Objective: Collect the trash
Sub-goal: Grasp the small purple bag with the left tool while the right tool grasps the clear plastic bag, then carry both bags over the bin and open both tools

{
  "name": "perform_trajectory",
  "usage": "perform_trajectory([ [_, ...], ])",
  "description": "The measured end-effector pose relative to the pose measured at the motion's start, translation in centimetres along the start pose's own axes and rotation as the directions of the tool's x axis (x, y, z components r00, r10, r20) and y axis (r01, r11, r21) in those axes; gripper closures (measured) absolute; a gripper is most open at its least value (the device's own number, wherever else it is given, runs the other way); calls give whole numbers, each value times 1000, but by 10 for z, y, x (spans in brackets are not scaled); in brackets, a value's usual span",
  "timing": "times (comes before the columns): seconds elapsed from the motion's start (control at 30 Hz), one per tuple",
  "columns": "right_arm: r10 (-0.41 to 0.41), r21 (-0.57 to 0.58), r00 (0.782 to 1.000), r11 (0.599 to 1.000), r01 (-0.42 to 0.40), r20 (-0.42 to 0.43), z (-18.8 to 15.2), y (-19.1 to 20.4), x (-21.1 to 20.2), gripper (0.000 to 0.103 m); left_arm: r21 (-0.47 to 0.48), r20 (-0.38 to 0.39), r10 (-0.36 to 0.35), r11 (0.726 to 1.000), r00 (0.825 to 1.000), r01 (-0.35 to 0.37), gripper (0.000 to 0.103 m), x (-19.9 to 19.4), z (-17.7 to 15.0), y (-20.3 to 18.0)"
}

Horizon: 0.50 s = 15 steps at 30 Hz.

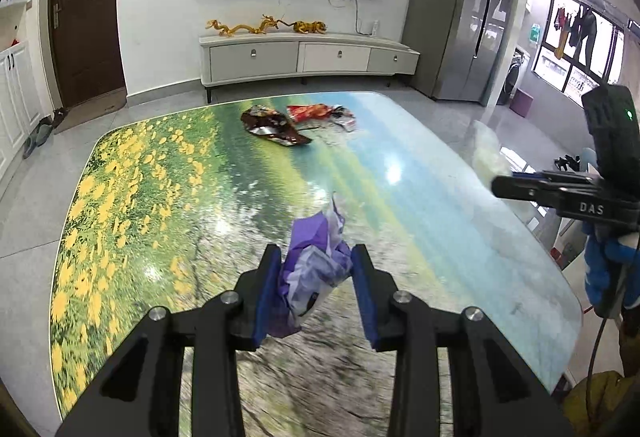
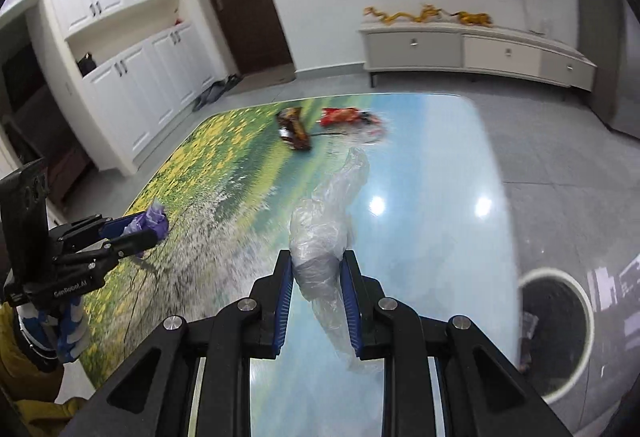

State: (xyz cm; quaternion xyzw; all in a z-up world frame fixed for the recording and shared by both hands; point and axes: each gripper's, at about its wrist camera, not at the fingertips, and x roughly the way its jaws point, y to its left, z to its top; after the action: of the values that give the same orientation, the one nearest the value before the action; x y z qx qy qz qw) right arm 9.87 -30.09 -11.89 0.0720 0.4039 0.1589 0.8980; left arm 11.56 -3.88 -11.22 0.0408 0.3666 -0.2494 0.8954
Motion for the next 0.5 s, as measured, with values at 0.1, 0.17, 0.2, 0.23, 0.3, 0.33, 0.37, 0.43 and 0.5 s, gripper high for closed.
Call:
perform_trajectory([
  [0.1, -10, 36, 999, 999, 9, 35, -11, -10, -23, 80, 6, 10, -9, 1000, 1000, 9, 69, -10, 0, -14],
  [0.17, -27, 52, 998, 998, 25, 55, -18, -18, -38, 80, 13, 15, -9, 1000, 1000, 8, 69, -14, 1, -23],
  [0.2, -34, 58, 997, 998, 31, 62, -23, -19, -44, 80, 16, 17, -7, 1000, 1000, 7, 69, -16, 2, -26],
  [0.23, -41, 66, 997, 997, 36, 71, -27, -23, -51, 80, 15, 17, -7, 1000, 1000, 6, 69, -16, 3, -29],
  [0.3, -52, 82, 995, 996, 45, 89, -31, -30, -63, 80, 11, 14, -10, 1000, 1000, 10, 69, -17, 5, -36],
  [0.33, -57, 90, 994, 995, 48, 95, -33, -33, -68, 80, 11, 15, -11, 1000, 1000, 11, 69, -18, 6, -39],
  [0.37, -64, 100, 993, 994, 53, 103, -35, -37, -73, 80, 13, 16, -11, 1000, 1000, 11, 69, -18, 7, -43],
  [0.43, -76, 118, 991, 991, 62, 114, -38, -45, -81, 80, 27, 15, -16, 1000, 1000, 16, 69, -18, 10, -51],
  [0.5, -96, 136, 988, 988, 79, 124, -42, -54, -88, 80, 47, 12, -20, 999, 1000, 19, 69, -17, 12, -60],
])
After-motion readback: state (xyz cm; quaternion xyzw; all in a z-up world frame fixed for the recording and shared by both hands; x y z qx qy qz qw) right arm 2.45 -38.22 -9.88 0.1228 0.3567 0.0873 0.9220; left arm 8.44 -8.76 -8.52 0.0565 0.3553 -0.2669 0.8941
